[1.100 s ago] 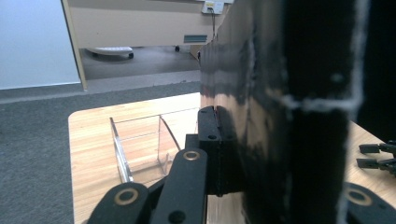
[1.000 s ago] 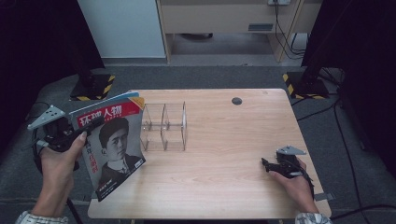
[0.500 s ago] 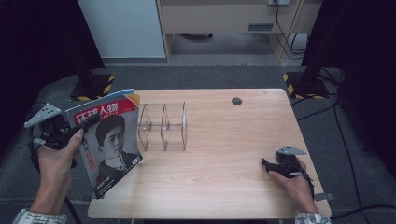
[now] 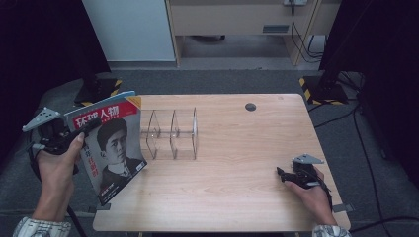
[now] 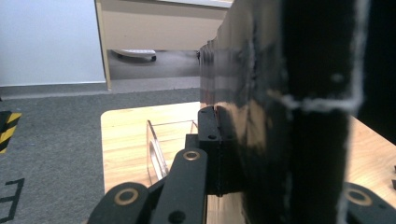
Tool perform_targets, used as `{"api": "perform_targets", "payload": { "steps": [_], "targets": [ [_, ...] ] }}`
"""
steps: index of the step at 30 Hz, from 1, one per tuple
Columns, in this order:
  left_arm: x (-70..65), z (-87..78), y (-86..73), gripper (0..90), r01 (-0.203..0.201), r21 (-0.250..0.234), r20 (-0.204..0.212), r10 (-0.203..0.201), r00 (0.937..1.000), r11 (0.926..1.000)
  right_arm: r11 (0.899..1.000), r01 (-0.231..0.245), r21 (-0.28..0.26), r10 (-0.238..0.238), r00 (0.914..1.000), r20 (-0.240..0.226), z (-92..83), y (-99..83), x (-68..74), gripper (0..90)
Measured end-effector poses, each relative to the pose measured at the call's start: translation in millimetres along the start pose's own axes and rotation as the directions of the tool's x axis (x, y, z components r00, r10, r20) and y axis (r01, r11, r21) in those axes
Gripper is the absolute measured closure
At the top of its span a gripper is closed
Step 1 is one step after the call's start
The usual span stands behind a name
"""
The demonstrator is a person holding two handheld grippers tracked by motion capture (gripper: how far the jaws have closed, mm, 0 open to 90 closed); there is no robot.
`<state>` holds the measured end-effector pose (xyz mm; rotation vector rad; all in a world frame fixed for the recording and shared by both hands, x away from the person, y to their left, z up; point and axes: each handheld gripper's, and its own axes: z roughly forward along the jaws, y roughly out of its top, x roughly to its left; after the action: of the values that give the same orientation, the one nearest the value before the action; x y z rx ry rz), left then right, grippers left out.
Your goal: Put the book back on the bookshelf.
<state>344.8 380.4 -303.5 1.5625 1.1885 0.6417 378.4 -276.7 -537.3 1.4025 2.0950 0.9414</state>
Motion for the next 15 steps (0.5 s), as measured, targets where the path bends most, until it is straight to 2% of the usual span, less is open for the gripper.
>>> {"api": "perform_targets", "payload": {
  "steps": [2,8,12,15],
  "targets": [
    [3.4,5.4,1.8,86.5,-0.002,0.001,-0.019,0.002,0.9998,1.0000,1.000,-0.001,0.001,0.001,1.0000,-0.001,0.0,0.0,0.0,28.3],
    [6.6,18.3,4.5,86.5,-0.017,-0.018,-0.037,0.016,0.9992,0.9997,1.000,-0.001,0.001,0.001,1.0000,-0.002,0.0,0.0,0.0,28.3],
    [5.3,25.5,5.6,86.5,-0.034,-0.066,-0.066,0.030,0.9974,0.9972,1.000,-0.001,0.002,0.001,1.0000,-0.003,0.1,0.1,0.1,28.2],
    [7.3,30.0,7.6,86.5,-0.033,-0.103,-0.066,0.027,0.9975,0.9941,1.000,0.000,0.001,0.000,1.0000,-0.002,0.1,0.2,0.0,28.3]
  ]
}}
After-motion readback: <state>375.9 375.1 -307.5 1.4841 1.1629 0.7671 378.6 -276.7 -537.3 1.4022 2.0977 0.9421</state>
